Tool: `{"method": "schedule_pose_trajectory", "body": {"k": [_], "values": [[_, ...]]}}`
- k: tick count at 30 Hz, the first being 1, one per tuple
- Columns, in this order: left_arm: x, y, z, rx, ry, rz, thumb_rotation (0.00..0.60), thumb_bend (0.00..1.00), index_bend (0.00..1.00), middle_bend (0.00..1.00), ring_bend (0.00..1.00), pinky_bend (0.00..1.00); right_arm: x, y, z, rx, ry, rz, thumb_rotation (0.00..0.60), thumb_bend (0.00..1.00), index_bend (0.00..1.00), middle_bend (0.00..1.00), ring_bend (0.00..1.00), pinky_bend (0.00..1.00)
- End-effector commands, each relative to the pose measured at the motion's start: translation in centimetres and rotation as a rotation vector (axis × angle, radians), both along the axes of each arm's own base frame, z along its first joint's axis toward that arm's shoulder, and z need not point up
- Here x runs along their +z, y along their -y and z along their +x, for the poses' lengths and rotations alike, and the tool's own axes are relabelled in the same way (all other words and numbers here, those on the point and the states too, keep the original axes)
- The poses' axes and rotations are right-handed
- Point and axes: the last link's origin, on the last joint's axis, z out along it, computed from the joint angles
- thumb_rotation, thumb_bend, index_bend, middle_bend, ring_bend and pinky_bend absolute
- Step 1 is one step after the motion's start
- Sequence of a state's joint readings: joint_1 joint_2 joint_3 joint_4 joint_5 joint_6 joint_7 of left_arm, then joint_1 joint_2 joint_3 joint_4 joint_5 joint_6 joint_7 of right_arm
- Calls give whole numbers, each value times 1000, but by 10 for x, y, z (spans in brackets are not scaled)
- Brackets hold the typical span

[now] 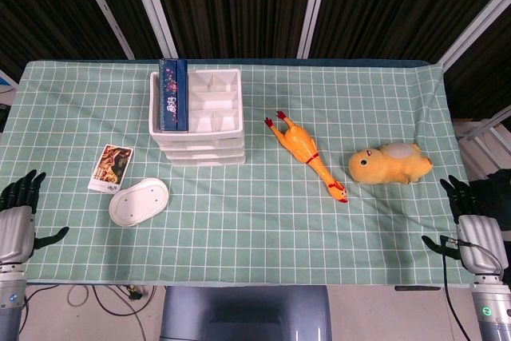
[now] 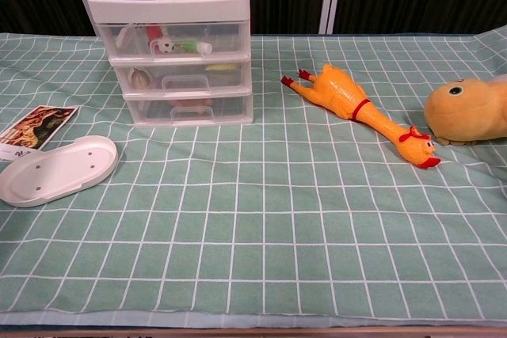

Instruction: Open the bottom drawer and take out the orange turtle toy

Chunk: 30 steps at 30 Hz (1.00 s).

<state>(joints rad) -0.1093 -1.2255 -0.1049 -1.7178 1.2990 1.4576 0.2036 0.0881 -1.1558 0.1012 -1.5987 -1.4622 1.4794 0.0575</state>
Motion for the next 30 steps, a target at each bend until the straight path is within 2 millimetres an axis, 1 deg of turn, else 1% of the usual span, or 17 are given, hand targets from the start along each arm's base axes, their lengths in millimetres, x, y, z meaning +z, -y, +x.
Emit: {"method": "schedule_pose_trajectory", "body": {"k": [1, 12, 17, 18, 20, 21, 22, 23, 25, 26, 28, 30], "values": [[0, 0, 0, 0, -1, -1, 600, 62, 0, 0, 0, 43, 0, 0, 0, 0, 0, 0, 600, 50, 0, 0, 0, 185], [0, 0, 1, -2, 6, -4, 600, 62, 0, 0, 0, 44, 0, 0, 0, 2, 1, 1, 600, 50, 0, 0, 0, 185], [1, -4, 5, -7, 27, 2, 600, 70, 0, 0, 0, 53, -1, 1, 0, 2, 1, 4, 600, 49, 0, 0, 0, 185], [1, -5, 6, -9, 33, 5, 600, 75, 0, 0, 0, 75, -1, 1, 0, 2, 1, 4, 600, 49, 0, 0, 0, 185], [2, -9, 10, -17, 48, 11, 600, 105, 0, 25, 38, 176, -1, 1, 0, 0, 3, 6, 600, 50, 0, 0, 0, 185], [3, -12, 13, -24, 56, 14, 600, 138, 0, 72, 96, 259, -1, 2, -1, -2, 5, 7, 600, 50, 0, 0, 0, 185], [3, -14, 16, -32, 61, 17, 600, 180, 3, 153, 187, 351, -1, 2, -1, -3, 6, 8, 600, 50, 0, 0, 0, 185], [3, -20, 22, -51, 71, 22, 600, 212, 8, 222, 258, 414, -1, 2, -1, -3, 8, 9, 600, 50, 0, 0, 0, 185], [2, -28, 30, -75, 94, 23, 600, 314, 41, 442, 484, 601, -1, 2, -1, -2, 12, 8, 600, 50, 0, 0, 0, 185], [0, -32, 35, -87, 111, 21, 600, 347, 55, 509, 551, 657, -1, 2, -1, -1, 13, 8, 600, 50, 0, 0, 0, 185], [-6, -42, 49, -109, 161, 9, 600, 425, 88, 682, 714, 786, -1, 2, -1, -2, 16, 9, 600, 49, 0, 0, 0, 185], [-13, -51, 60, -124, 203, -8, 600, 473, 108, 787, 809, 866, -1, 2, -1, -5, 19, 10, 600, 49, 0, 0, 0, 185]]}}
